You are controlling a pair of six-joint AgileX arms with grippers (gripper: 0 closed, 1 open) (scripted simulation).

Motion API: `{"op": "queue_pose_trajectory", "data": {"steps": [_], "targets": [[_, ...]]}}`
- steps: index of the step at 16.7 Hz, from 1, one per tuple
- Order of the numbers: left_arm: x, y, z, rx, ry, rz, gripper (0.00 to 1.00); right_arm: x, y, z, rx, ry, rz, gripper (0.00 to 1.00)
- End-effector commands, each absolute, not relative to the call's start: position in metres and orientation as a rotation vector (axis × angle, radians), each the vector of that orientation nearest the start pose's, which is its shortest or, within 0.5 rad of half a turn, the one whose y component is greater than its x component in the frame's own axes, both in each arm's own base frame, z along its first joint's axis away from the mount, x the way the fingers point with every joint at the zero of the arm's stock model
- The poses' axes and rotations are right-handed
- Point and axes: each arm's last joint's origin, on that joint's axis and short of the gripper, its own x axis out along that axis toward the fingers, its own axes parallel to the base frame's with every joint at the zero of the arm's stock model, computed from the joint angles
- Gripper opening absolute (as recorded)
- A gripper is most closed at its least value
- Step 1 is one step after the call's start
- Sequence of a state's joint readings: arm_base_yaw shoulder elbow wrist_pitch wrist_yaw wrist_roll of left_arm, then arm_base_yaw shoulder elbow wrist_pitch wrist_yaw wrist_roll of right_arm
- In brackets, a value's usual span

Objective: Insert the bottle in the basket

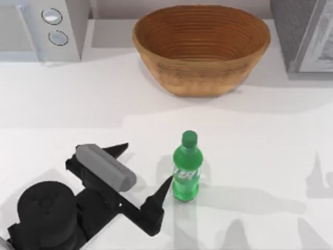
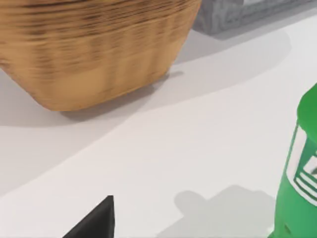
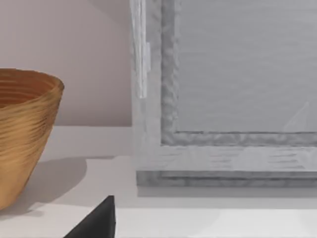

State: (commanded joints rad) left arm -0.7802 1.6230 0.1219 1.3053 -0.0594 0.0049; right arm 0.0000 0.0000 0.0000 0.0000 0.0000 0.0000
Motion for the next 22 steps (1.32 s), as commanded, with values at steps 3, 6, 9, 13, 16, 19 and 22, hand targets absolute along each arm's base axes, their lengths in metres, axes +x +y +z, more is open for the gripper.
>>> {"op": "queue_pose_trajectory", "data": {"steps": [3, 6, 9, 13, 16, 19, 22], "targets": [[0.145, -0.163, 0.091, 0.079, 0.189, -0.775, 1.0, 0.106, -0.001, 0.16, 0.0, 0.0, 0.0, 1.0], [0.141, -0.169, 0.085, 0.081, 0.189, -0.805, 1.0, 0.106, -0.001, 0.16, 0.0, 0.0, 0.0, 1.0], [0.141, -0.169, 0.085, 0.081, 0.189, -0.805, 1.0, 0.106, -0.001, 0.16, 0.0, 0.0, 0.0, 1.0], [0.143, -0.171, 0.084, 0.082, 0.191, -0.803, 1.0, 0.106, -0.001, 0.16, 0.0, 0.0, 0.0, 1.0], [0.157, -0.187, 0.081, 0.082, 0.189, -0.806, 1.0, 0.106, -0.001, 0.16, 0.0, 0.0, 0.0, 1.0], [0.176, -0.207, 0.076, 0.081, 0.187, -0.805, 1.0, 0.106, -0.001, 0.16, 0.0, 0.0, 0.0, 1.0], [0.188, -0.218, 0.072, 0.081, 0.188, -0.805, 1.0, 0.106, -0.001, 0.16, 0.0, 0.0, 0.0, 1.0]]}}
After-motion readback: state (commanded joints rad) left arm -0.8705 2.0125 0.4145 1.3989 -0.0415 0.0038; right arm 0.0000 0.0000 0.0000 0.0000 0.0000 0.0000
